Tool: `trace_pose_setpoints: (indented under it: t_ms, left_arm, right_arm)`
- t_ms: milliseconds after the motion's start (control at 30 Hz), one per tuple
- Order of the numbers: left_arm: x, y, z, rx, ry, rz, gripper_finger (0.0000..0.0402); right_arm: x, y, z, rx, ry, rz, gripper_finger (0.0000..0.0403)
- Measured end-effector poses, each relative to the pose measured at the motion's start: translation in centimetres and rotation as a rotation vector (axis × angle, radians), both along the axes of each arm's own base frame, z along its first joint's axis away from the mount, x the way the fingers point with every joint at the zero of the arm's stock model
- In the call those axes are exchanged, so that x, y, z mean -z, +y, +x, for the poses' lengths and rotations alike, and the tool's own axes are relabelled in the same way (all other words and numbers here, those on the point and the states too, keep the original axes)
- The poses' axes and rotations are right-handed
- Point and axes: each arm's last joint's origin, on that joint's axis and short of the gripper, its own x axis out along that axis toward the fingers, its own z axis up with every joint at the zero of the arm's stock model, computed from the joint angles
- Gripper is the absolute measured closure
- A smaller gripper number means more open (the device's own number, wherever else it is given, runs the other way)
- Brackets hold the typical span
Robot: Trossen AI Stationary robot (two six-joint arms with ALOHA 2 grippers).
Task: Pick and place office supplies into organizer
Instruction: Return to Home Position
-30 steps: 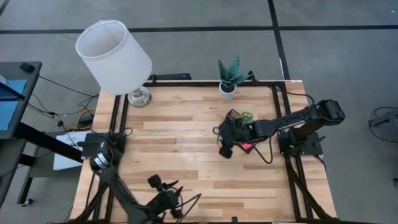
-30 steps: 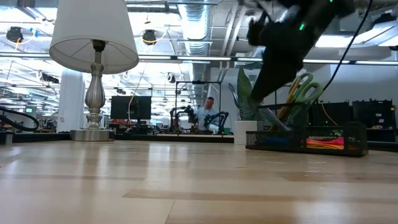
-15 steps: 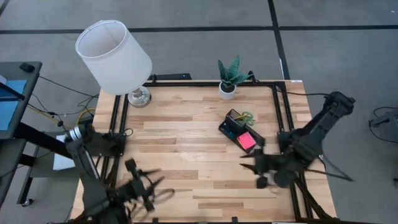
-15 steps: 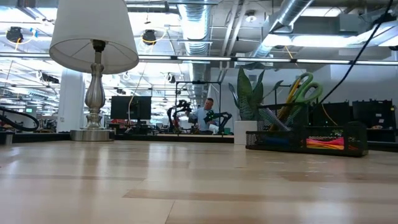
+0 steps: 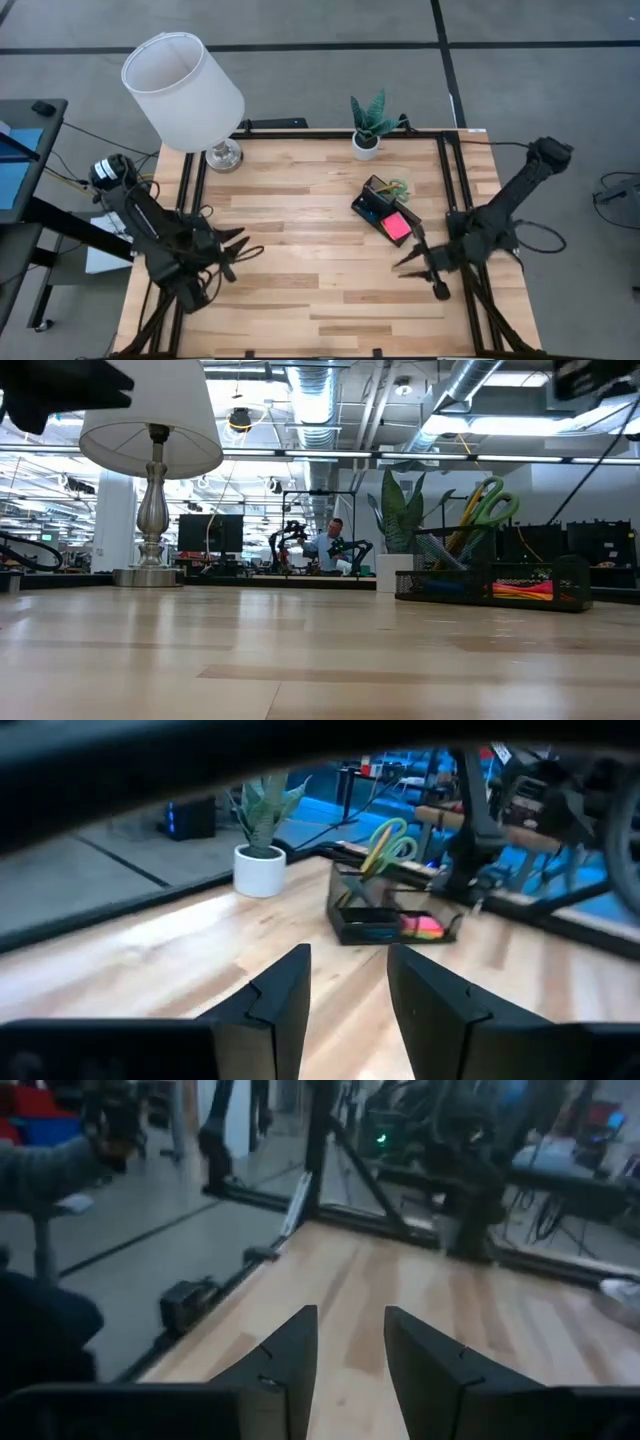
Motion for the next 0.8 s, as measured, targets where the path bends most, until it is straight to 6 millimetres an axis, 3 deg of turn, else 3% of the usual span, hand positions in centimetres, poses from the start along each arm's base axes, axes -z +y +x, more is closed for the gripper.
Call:
trace_pose_setpoints:
  t_ms: [167,300,500,800]
  left_arm:
    - [0.5,1.4,-0.2,-0.022,0.062,0.092,0.0276]
    - [-0.6,3.1,-1.4,-0.027,0.110,0.170,0.0276]
    - [-2.6,5.0,-3.1,0.000,-0.003,0.174,0.0276]
    - [-0.1,2.0,-1.1,0.011,0.013,0.079,0.0276]
  right_arm:
    - [1.8,-3.7,0.7,0.070,-0.007,0.064,0.0290]
    - [2.4,-5.6,0.4,0.130,0.016,0.075,0.0290]
    - [2.3,-7.5,-1.2,0.192,0.020,0.052,0.0290]
    - [1.1,-8.6,-2.8,0.134,-0.102,0.011,0.0290]
